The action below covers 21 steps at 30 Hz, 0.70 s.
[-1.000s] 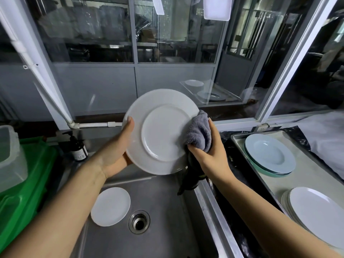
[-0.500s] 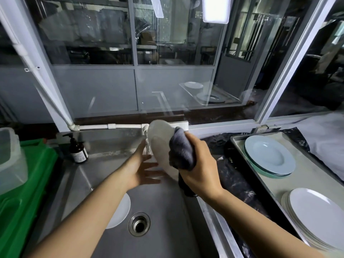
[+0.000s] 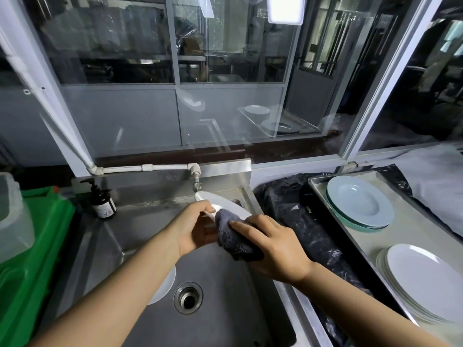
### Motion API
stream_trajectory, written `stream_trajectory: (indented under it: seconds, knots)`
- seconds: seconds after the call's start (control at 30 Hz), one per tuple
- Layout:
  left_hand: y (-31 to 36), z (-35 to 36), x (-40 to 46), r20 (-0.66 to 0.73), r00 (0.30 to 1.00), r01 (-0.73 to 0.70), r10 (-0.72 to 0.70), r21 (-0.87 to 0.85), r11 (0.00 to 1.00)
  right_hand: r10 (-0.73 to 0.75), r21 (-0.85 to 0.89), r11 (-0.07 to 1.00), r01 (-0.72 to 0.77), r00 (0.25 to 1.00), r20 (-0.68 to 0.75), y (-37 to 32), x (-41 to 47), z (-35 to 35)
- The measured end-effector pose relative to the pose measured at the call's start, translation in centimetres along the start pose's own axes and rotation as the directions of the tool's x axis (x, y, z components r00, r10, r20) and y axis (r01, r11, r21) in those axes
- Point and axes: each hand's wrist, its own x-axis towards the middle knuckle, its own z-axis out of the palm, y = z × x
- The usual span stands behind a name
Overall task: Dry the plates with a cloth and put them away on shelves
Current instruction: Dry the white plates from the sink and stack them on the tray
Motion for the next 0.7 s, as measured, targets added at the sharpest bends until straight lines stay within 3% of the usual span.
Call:
stream_trajectory:
  seconds: [0.17, 0.27, 0.33, 0.47, 0.57, 0.7]
  knots:
    - [0.2, -1.3, -0.9, 0.081, 0.994, -0.065, 0.072, -0.086, 0.994, 0.182, 0.109, 0.978, -0.177, 0.983, -0.03, 1.3, 0.3, -0.8]
    - [0.1, -1.5, -1.6, 0.122, 0.99, -0.07, 0.077, -0.059, 0.996, 0.398, 0.317, 0.876, -0.364, 0.916, -0.047, 1.3, 2.2, -1.1]
    - [-0.1, -1.1, -2.3, 0.161, 0.984, -0.079, 0.082, -0.028, 0.996, 0.456, 0.409, 0.812, -0.417, 0.89, 0.003, 1.0, 3.6, -0.8]
    - [-0.7, -1.3, -2.6, 0.211, 0.964, -0.149, 0.162, -0.077, 0.986, 0.437, 0.253, 0.844, -0.473, 0.88, 0.187, 0.5, 3.9, 0.5]
    - [-1.1, -1.9, -2.8, 0.218, 0.948, -0.203, 0.231, -0.143, 0.969, 0.364, 0.289, 0.837, -0.465, 0.867, 0.339, 0.0, 2.5, 1.0]
    - [-2.0, -2.4, -3.1, 0.277, 0.937, -0.191, 0.211, -0.099, 0.977, 0.21, 0.353, 0.869, -0.346, 0.905, 0.369, -1.1, 2.0, 1.2]
